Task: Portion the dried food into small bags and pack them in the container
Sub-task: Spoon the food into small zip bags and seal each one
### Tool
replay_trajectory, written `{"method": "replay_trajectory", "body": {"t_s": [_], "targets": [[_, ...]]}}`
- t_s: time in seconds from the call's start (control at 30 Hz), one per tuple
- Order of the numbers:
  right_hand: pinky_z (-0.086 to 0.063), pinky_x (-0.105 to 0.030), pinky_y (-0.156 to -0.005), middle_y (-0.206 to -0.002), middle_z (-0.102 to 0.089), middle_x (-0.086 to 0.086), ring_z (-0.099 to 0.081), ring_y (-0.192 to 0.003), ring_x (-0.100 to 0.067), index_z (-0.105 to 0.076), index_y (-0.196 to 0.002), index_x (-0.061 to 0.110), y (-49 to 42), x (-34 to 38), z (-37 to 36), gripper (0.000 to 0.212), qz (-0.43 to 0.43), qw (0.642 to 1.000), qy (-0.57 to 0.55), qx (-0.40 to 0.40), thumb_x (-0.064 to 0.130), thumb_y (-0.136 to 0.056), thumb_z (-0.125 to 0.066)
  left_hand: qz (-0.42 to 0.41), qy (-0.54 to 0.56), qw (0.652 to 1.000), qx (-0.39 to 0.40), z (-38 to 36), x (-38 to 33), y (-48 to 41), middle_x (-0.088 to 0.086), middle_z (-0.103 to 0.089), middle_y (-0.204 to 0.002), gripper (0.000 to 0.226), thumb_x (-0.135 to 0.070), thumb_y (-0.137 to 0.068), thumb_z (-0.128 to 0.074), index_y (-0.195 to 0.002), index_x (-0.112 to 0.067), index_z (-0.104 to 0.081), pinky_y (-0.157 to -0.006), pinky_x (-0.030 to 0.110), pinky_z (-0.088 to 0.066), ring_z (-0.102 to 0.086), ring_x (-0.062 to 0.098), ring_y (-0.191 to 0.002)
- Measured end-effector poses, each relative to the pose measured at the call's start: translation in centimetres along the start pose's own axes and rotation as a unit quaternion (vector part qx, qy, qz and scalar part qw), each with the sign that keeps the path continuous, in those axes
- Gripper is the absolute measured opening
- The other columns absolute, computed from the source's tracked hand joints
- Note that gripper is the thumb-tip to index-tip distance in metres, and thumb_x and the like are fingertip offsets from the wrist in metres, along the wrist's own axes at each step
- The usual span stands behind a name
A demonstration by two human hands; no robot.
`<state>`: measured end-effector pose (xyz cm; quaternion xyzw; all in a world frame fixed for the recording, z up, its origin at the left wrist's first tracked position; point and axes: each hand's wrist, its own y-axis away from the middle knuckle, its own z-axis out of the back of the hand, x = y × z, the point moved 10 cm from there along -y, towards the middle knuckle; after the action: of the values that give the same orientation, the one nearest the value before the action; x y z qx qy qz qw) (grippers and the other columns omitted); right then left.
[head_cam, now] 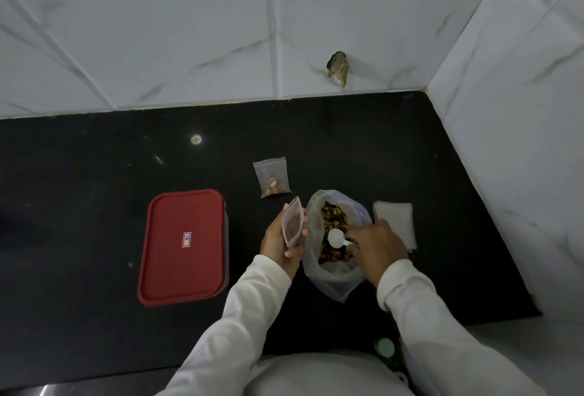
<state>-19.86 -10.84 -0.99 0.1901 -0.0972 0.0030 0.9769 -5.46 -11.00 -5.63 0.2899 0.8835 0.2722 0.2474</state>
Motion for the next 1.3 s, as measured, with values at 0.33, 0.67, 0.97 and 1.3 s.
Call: {"method": "replay_trajectory", "body": {"t_s": [0.33, 0.67, 0.97, 1.3], "targets": [[-0.051, -0.027, -0.073, -0.096, -0.062, -0.004, -0.058, -0.086, -0.018, -0.07, -0.099, 0.016, -1.6, 2.0, 3.2, 0.016, 0.026, 0.991, 0.065, -0.117, 0.026, -0.086, -0.069, 0.012, -0.012, 0.999, -0.028, 1.8, 1.4, -0.9, 0.005, -0.066, -0.076, 0.032, -0.038, -0.098, -0.053, -0.097, -0.01, -0.068, -0.028, 0.012, -0.03, -0.062, 0.011, -0.051], [-0.037, -0.035, -0.093, -0.124, -0.053, -0.008, -0.046, -0.114, -0.025, -0.058, -0.124, 0.012, -2.8, 2.7, 0.6, 0.032, 0.091, 0.989, 0.072, -0.086, 0.008, -0.095, -0.045, -0.018, -0.076, 0.993, -0.094, 3.6, 1.9, -3.3, 0.004, -0.064, -0.085, 0.048, -0.05, -0.089, -0.061, -0.12, -0.014, -0.063, -0.03, 0.016, -0.03, -0.056, 0.011, -0.053], [-0.047, -0.032, -0.093, -0.127, -0.051, -0.006, -0.053, -0.113, -0.024, -0.059, -0.128, 0.02, -2.4, 2.1, -0.2, 0.033, 0.091, 0.988, 0.127, -0.004, 0.025, -0.096, -0.054, -0.024, -0.067, 0.992, -0.103, 3.9, 2.2, -3.6, 0.002, -0.06, -0.075, 0.037, -0.049, -0.093, -0.057, -0.105, -0.015, -0.063, -0.031, 0.016, -0.029, -0.053, 0.01, -0.051], [-0.047, -0.03, -0.091, -0.115, -0.06, -0.007, -0.059, -0.109, -0.023, -0.061, -0.117, 0.01, -1.5, 1.0, -2.1, 0.027, 0.055, 0.993, 0.064, 0.078, 0.026, -0.096, -0.056, -0.029, -0.04, 0.991, -0.127, 4.6, 2.5, -4.1, 0.005, -0.063, -0.087, 0.044, -0.051, -0.088, -0.061, -0.112, -0.015, -0.065, -0.035, 0.018, -0.033, -0.052, 0.013, -0.058]]}}
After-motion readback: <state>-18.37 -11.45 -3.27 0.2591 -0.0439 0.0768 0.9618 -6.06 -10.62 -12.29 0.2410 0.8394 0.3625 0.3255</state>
